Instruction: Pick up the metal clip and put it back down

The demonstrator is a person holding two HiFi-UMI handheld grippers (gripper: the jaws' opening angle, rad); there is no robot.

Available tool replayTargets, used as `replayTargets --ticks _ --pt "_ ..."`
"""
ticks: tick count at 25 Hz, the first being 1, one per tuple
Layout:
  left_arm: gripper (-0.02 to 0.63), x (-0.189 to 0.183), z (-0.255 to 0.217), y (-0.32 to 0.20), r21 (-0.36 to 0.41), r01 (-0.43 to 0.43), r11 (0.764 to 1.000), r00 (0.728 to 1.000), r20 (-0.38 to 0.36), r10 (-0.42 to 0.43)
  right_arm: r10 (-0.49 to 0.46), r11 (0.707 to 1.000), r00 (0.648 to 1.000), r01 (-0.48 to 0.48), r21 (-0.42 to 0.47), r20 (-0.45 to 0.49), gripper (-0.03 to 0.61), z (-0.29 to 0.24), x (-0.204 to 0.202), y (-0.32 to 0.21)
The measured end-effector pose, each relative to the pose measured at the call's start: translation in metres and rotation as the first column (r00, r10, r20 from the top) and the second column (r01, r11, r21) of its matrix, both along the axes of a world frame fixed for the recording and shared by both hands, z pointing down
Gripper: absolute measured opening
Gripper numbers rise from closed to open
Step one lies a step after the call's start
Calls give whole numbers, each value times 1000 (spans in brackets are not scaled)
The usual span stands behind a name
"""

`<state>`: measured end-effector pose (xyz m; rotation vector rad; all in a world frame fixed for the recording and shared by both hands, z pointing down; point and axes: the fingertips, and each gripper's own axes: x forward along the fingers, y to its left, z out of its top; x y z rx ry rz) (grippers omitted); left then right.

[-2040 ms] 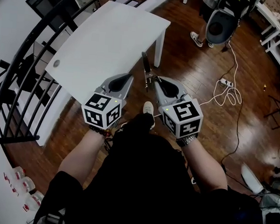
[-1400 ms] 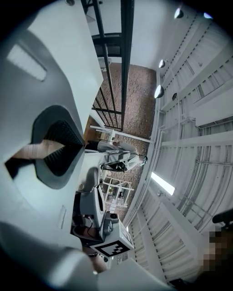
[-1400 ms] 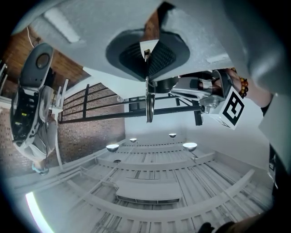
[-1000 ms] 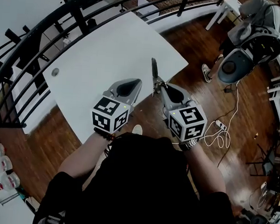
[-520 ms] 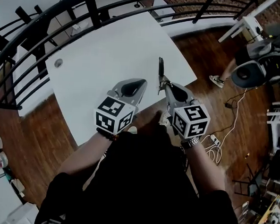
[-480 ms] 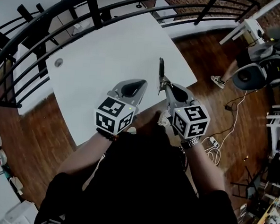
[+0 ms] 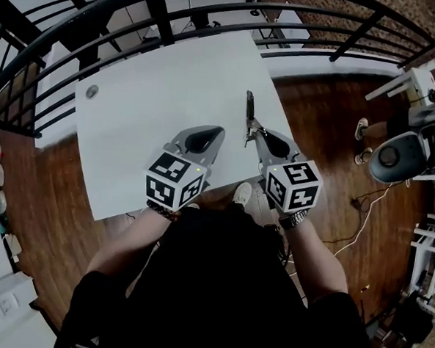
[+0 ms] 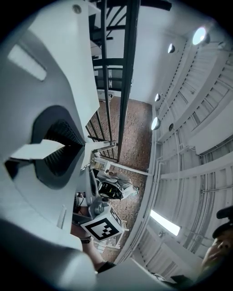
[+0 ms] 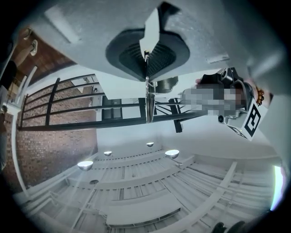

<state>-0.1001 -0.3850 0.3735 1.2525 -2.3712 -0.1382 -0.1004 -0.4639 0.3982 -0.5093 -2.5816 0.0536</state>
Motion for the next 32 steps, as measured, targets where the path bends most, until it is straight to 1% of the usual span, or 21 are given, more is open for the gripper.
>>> replayTargets --ticks 6,11,18,23,25,28,30,32 --pt "17 -28 -2 -53 -11 115 993 993 -28 -115 -137 989 991 137 64 0 -6 2 -37 -53" --pt "17 -42 -4 -66 -23 190 982 980 -50 -191 -212 971 977 209 120 14 -6 0 -64 -70" --pt "17 -68 2 -63 -36 243 969 968 -56 -244 -273 935 962 262 239 15 -6 13 -107 -70" --pt "17 -101 14 -70 -19 234 972 968 -86 -235 -284 906 959 272 325 -12 -6 30 -153 -68" --pt "17 -118 18 -73 -5 229 973 968 -100 -228 -287 888 957 278 366 -31 -6 40 -172 -67" --pt "17 -144 25 -75 16 229 973 966 -124 -225 -303 850 951 296 436 -54 -6 55 -203 -62" --pt "17 -159 35 -78 25 228 973 964 -143 -223 -317 815 946 308 491 -67 -6 69 -224 -61" --pt "17 -170 47 -81 30 232 972 961 -163 -224 -329 770 941 315 555 -77 -6 83 -245 -64"
